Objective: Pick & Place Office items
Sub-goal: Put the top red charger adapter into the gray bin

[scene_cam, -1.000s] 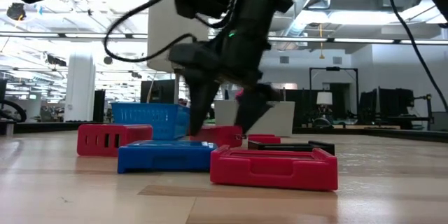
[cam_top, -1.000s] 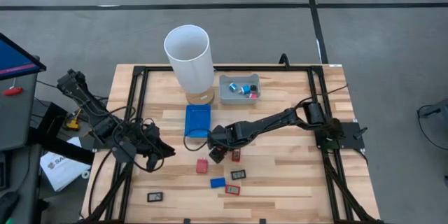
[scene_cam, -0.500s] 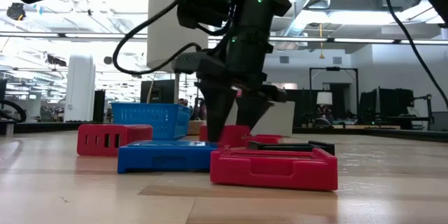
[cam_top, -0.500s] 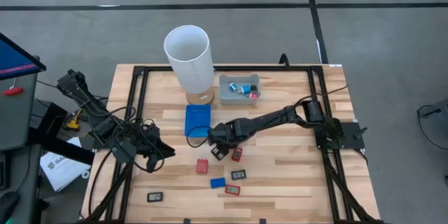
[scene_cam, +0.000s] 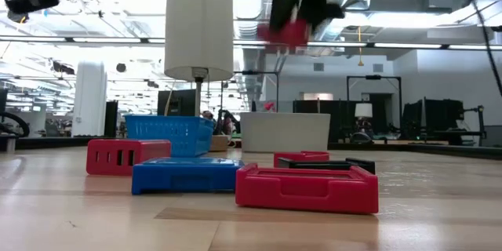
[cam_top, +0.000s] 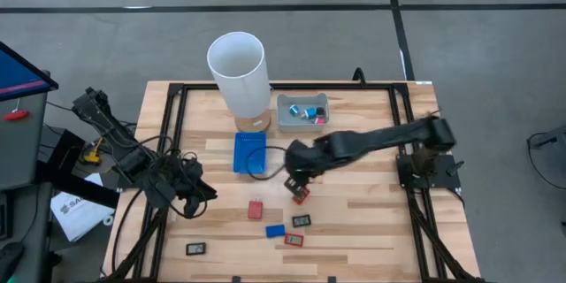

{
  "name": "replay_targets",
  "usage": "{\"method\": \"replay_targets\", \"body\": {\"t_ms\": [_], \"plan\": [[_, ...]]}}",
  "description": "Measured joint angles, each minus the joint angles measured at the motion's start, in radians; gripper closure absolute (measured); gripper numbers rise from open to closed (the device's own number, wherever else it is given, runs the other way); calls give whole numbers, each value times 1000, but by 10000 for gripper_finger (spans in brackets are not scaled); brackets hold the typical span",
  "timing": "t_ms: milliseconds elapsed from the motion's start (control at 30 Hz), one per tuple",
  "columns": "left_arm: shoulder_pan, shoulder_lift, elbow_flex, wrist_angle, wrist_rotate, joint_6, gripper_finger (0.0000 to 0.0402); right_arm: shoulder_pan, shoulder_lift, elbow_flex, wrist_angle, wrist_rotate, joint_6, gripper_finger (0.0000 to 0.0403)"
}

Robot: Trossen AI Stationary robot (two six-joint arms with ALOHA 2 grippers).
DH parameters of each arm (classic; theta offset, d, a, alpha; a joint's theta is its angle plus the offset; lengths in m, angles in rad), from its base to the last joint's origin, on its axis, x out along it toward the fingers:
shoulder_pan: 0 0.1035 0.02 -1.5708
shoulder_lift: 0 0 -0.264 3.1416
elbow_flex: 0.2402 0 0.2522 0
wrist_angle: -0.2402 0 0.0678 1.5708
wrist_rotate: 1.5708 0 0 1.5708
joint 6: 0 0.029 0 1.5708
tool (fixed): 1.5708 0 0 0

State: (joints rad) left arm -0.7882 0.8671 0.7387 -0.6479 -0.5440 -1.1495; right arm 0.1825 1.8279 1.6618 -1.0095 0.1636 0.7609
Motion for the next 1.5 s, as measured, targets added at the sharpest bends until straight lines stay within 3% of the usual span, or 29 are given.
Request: {"method": "replay_targets", "body": {"t_ms": [167, 300, 367, 567, 867, 1100, 1500], "plan": [[-45, 19, -19, -27, 11, -78, 321, 55, -155, -1, 2, 271, 24, 203], [-87, 35, -91, 34, -23, -190, 321, -35, -228, -71, 13, 333, 116, 203], [-102, 44, -128, 105, -47, -226, 321, -104, -242, -130, 58, 309, 146, 203], [-107, 91, -184, 280, -64, -251, 321, -345, -218, -242, 196, 56, 124, 203], [-107, 163, -184, 384, -104, -251, 321, -594, -123, -243, 177, -90, 73, 203], [-107, 201, -184, 421, -121, -251, 321, -659, -54, -242, 184, -130, 89, 203], [-107, 201, -184, 441, -135, -247, 321, -675, 44, -229, 257, -138, 103, 203]]}}
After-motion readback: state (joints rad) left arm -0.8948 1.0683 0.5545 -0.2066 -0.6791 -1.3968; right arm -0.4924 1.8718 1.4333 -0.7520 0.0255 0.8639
